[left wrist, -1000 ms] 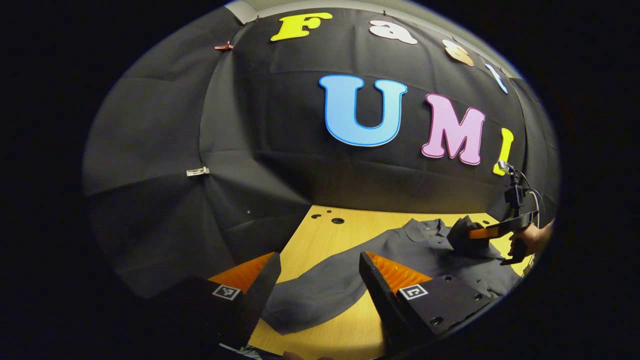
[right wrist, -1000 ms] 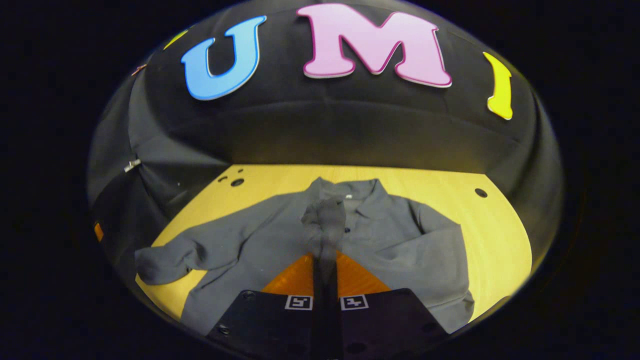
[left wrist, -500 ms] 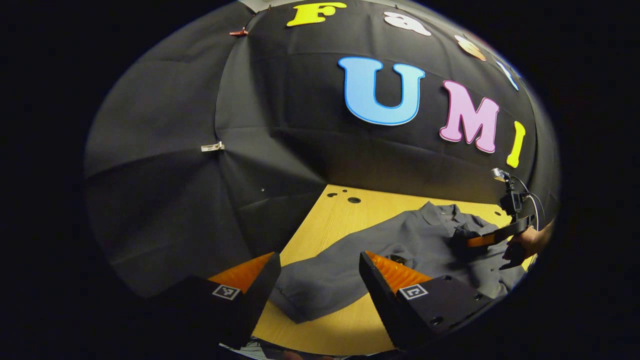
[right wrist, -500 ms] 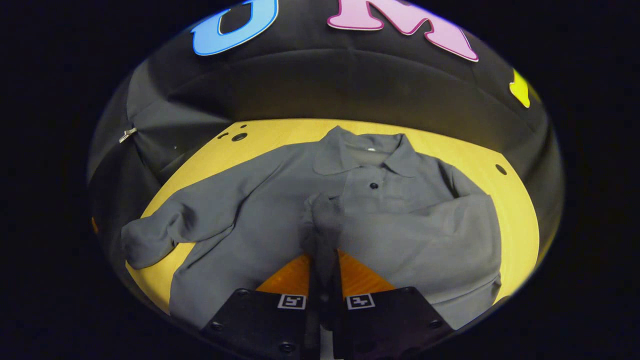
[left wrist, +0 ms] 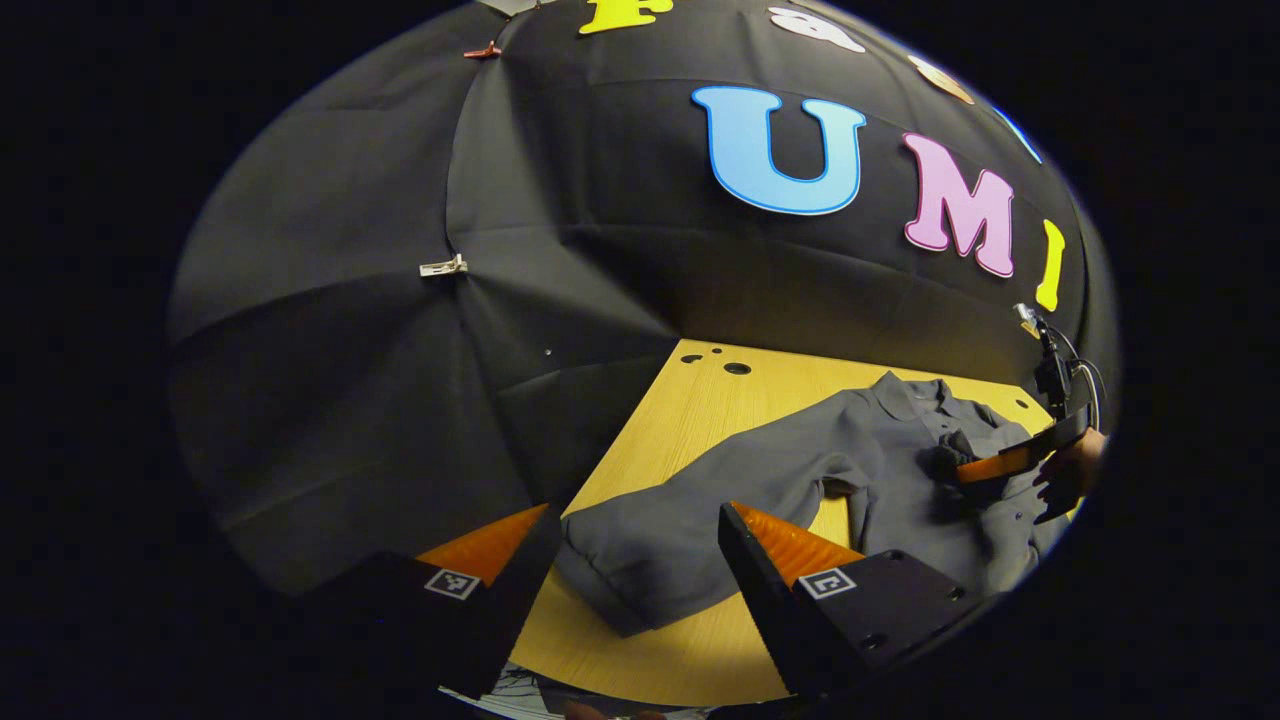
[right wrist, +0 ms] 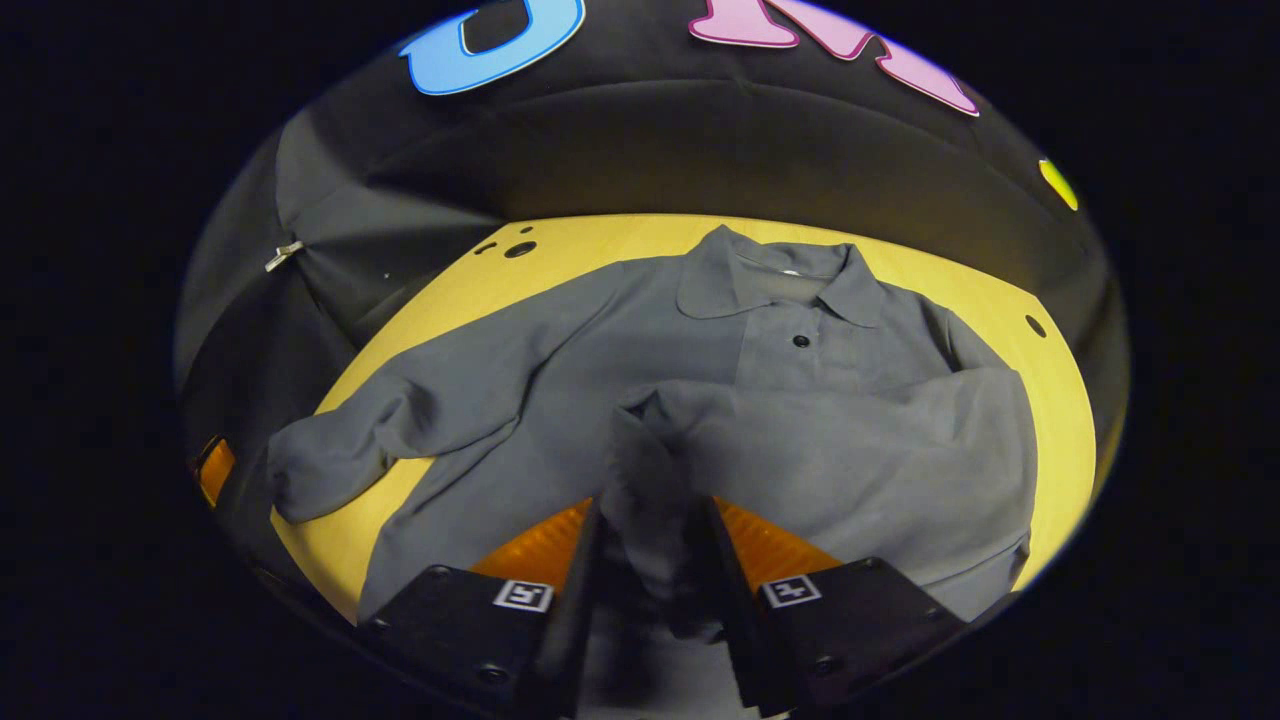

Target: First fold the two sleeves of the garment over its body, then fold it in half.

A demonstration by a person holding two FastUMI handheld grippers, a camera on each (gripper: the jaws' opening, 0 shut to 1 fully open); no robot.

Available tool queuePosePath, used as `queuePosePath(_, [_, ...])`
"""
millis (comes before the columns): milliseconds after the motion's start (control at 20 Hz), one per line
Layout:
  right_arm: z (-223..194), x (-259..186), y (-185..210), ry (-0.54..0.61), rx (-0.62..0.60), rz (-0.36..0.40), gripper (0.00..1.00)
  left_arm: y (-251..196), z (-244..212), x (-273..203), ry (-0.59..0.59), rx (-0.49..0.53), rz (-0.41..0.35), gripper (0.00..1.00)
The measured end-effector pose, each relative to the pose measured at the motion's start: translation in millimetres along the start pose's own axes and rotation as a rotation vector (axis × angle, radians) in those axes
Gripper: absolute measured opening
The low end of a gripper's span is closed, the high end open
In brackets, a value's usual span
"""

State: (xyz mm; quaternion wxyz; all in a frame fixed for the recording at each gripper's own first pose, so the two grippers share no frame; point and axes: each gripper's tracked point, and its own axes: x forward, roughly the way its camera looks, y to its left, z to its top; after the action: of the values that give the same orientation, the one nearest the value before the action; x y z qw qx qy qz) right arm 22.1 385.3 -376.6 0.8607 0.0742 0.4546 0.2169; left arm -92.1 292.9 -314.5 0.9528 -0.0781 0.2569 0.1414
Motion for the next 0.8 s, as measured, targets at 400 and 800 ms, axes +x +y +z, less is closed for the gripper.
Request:
queuePosePath(400, [26.8,-62.3,29.5,-0.104,0.020,0.098,0.86,6.9,-14.4,21.0,0.035,-0.031,0.031,0.99])
queuePosePath(800, [21.7,-139.9,-27.9,-0.180,0.023,-0.020,0.86,33.5,-56.4,44.6,0.148,-0.061,0.116,1.00])
